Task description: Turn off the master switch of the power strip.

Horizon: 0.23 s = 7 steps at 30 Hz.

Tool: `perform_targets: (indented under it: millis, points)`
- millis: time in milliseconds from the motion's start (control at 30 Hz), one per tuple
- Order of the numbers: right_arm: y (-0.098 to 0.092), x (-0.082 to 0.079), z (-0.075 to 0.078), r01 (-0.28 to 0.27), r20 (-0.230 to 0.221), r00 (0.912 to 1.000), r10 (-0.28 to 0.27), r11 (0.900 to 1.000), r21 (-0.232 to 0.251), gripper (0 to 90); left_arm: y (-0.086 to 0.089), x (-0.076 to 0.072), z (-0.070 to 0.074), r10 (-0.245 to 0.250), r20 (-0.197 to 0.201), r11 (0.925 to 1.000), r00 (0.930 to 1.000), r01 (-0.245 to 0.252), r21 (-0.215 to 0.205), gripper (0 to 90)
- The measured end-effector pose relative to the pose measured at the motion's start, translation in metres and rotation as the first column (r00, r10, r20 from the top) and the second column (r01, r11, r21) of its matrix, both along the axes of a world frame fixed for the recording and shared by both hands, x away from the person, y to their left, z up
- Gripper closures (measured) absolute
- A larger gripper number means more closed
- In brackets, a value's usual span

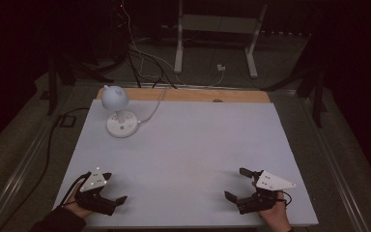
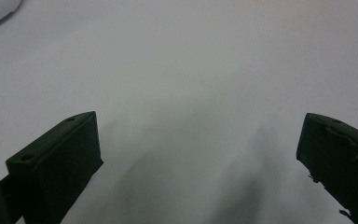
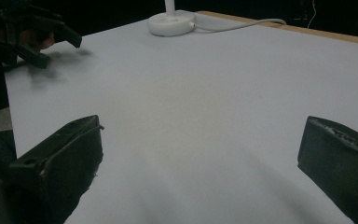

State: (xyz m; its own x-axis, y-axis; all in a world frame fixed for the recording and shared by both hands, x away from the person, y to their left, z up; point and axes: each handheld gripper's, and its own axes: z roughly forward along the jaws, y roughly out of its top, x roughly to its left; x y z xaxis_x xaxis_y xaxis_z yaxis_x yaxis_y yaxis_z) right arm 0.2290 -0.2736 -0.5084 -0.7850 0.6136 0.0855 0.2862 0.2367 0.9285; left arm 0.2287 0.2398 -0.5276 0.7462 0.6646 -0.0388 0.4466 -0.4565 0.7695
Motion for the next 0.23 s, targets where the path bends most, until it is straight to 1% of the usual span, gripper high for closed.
perform_targets:
  millis: [233]
  points:
    - [0.0001, 0.0003, -0.0004, 0.000, -0.003, 1.0000, 0.000, 1.000, 0.001, 0.0, -0.0018, 0.0000, -0.0007, -0.016, -0.008, 0.9999, 0.9998, 0.016, -0.003, 0.3]
